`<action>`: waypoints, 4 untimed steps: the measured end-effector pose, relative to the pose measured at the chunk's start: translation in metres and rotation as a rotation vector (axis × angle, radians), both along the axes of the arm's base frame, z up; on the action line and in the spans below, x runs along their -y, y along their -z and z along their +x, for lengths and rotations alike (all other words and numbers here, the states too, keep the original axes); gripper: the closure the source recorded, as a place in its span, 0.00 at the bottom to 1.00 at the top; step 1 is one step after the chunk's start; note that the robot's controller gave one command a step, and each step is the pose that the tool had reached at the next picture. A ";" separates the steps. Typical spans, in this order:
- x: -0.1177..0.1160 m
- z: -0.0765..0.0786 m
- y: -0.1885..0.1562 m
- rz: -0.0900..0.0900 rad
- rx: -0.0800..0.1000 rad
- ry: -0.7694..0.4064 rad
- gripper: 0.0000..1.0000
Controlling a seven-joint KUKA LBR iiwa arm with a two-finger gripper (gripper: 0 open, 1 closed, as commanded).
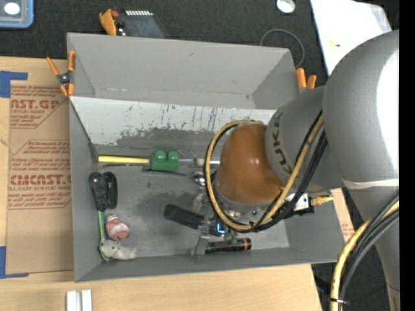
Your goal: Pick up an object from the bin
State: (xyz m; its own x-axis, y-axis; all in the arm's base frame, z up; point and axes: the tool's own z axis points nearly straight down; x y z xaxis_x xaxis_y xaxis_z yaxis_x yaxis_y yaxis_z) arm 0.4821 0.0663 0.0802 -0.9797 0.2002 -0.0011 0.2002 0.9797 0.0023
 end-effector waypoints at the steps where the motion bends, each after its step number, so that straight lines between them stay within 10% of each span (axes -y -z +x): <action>1: 0.003 0.007 0.016 0.003 0.001 0.261 0.00; 2: 0.000 0.003 0.015 0.001 0.007 0.009 1.00; 4: 0.000 0.003 0.013 0.001 0.007 0.009 1.00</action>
Offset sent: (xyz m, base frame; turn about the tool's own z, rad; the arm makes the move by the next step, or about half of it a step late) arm 0.0023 -0.0003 -0.0159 0.0084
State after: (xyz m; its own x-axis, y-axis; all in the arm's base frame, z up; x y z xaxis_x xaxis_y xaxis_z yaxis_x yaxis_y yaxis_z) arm 0.4855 0.0664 0.0676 -0.9779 0.2091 -0.0075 0.2091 0.9779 0.0050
